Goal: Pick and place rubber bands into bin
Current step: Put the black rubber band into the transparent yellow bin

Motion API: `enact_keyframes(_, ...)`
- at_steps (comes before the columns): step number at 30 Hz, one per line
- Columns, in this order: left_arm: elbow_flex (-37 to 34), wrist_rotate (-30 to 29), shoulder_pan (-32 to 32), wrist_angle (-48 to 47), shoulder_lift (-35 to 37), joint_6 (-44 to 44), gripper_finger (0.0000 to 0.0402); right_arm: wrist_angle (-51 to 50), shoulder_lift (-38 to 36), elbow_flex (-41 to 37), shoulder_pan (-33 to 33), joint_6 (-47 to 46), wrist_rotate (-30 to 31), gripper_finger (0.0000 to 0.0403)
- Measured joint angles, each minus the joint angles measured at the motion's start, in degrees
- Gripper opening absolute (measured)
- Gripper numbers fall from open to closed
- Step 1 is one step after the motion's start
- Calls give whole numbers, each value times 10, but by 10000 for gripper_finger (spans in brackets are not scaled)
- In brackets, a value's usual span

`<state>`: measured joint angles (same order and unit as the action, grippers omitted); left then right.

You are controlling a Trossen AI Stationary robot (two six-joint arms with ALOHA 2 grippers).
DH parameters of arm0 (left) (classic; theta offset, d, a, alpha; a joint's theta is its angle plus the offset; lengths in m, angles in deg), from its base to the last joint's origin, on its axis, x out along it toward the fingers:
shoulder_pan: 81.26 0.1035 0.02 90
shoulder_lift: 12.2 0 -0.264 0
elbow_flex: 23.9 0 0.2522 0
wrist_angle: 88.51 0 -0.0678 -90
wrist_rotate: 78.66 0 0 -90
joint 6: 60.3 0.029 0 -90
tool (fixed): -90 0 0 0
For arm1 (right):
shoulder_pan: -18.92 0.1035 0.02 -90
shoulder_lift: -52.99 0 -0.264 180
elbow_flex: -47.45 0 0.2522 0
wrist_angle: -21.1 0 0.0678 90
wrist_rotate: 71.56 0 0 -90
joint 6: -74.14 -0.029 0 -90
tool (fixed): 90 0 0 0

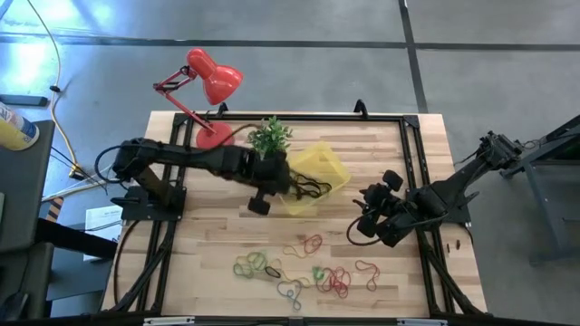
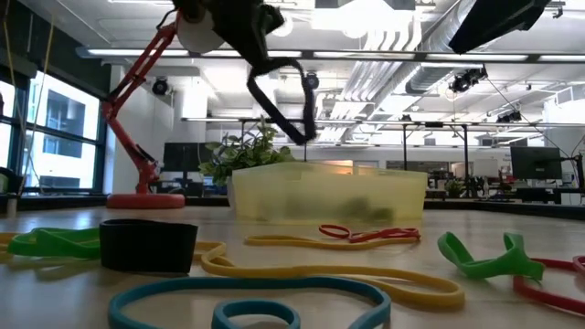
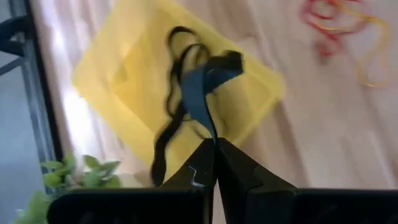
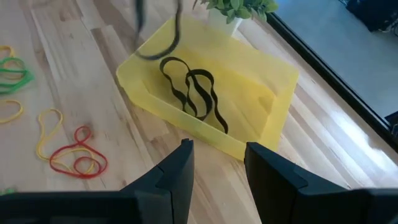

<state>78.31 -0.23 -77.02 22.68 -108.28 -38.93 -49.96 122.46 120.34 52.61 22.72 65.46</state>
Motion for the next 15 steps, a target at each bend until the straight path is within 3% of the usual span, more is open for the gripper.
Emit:
enact_keyframes(7,0,34,60,31,-24,46,0,16,0,0,0,0,5,134)
enact_keyframes(15,0,67,70,47,-87,70,0,28,0,0,0,-2,4,134)
